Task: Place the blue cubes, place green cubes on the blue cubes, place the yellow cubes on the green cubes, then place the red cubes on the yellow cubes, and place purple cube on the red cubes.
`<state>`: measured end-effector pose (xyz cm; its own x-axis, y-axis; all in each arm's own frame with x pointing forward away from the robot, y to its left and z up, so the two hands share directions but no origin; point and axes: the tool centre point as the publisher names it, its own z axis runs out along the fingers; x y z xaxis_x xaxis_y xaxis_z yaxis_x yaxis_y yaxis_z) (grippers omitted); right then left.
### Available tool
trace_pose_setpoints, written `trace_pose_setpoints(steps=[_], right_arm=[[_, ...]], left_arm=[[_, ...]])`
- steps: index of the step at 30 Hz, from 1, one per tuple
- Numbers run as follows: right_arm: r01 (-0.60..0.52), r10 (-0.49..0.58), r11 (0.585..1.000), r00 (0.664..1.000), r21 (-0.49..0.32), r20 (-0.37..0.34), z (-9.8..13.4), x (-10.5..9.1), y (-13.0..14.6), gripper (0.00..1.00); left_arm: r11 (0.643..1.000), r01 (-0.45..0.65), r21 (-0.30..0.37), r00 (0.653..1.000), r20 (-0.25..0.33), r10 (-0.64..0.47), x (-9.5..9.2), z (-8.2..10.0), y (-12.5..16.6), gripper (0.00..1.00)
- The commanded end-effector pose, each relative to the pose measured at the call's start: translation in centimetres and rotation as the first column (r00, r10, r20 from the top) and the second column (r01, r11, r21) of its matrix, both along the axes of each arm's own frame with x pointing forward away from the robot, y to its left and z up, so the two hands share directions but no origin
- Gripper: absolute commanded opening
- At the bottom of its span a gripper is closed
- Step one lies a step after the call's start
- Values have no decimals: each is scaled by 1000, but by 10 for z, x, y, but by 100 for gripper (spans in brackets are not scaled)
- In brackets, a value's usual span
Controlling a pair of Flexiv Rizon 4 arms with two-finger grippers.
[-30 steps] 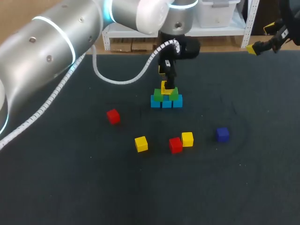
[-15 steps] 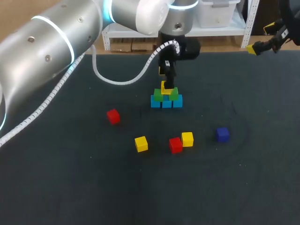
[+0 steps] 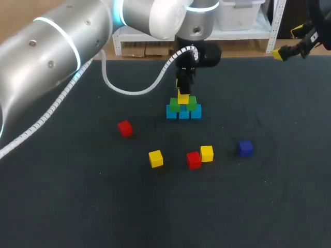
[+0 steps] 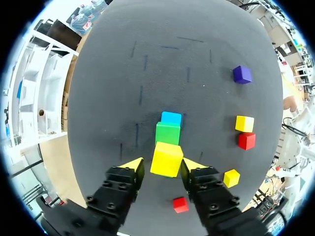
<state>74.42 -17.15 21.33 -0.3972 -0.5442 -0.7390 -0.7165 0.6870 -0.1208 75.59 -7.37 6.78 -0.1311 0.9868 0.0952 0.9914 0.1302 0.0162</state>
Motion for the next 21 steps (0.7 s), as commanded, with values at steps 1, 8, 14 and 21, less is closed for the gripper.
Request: trace_pose_setpoints(steps=[1,8,14,21], right_arm=[[4,-4,1000,1000,-2,2,0,-1,1,100],[4,-4,1000,1000,-2,2,0,-1,1,100],[4,-4,1000,1000,-2,2,0,-1,1,100],[4,-4,1000,1000,-2,2,0,-1,1,100]], left_arm=[[1000,0,-6,1000,7,0,-3,0,3,43],[1000,10,-8,1000,5,-10,-5,3,3,100],[999,35,-20,999,-1,-35,-3,3,3,100],[984,154,-86,988,3,-154,-8,9,-2,100]])
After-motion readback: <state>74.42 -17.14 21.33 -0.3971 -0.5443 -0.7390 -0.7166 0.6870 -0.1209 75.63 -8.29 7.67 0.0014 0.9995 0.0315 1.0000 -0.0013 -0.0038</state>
